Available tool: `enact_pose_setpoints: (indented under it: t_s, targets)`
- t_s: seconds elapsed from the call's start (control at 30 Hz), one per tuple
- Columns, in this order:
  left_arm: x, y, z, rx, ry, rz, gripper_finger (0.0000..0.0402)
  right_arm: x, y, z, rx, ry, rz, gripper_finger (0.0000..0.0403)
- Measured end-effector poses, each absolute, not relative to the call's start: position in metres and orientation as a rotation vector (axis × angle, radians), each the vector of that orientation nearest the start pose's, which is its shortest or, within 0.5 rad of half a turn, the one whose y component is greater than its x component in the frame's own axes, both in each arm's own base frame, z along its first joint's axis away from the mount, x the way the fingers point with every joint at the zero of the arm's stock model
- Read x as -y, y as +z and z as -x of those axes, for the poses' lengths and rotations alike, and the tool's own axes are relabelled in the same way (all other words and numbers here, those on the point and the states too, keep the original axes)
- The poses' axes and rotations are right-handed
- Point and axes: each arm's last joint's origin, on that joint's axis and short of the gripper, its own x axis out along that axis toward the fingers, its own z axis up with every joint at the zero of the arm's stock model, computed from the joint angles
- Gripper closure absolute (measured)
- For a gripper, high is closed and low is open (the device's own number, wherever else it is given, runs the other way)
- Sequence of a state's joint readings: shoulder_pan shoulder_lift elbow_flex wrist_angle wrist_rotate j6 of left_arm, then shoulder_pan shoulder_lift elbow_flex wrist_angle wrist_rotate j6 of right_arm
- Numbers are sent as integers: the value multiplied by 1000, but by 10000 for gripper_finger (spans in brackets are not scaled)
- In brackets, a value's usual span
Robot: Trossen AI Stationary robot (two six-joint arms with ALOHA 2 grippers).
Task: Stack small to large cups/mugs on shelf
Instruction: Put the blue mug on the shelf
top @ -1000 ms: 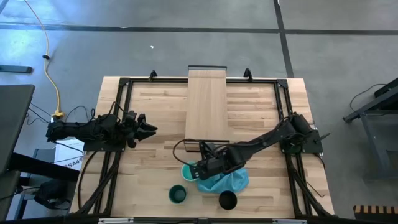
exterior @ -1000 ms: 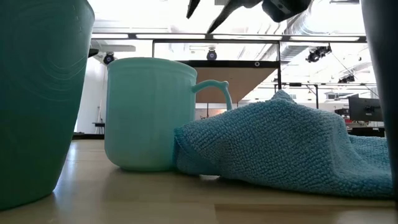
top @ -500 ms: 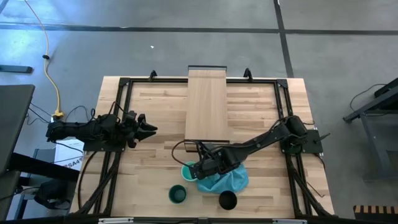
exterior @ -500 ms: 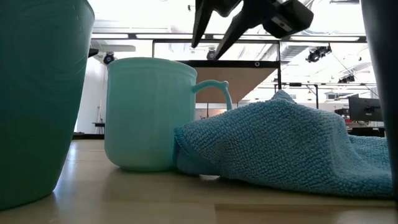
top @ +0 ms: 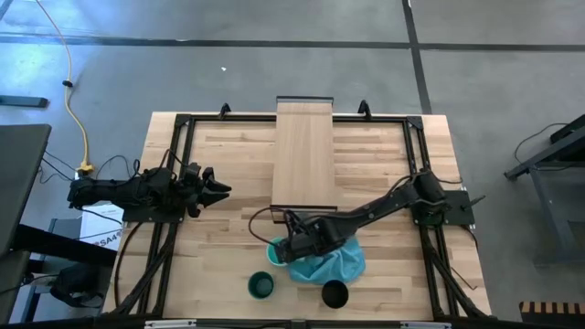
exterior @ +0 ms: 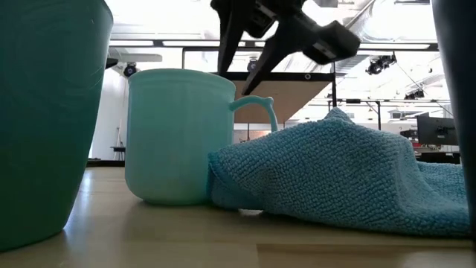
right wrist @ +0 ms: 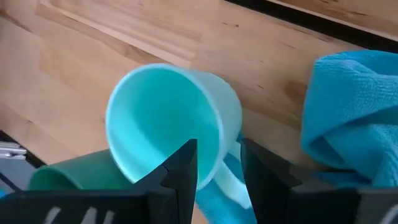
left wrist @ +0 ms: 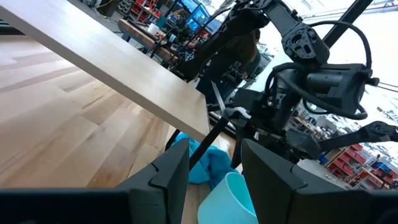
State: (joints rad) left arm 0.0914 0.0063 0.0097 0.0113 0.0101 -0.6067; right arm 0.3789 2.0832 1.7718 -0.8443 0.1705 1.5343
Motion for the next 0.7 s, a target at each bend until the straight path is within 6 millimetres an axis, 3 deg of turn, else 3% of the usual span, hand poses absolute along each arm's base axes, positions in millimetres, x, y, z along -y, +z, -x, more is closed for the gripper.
enact_pose_setpoints:
  t_s: [0.7]
  targets:
    - [-9, 167, -97, 38, 74, 598, 266, -155, 218, -413, -1026, -669, -1048, 291]
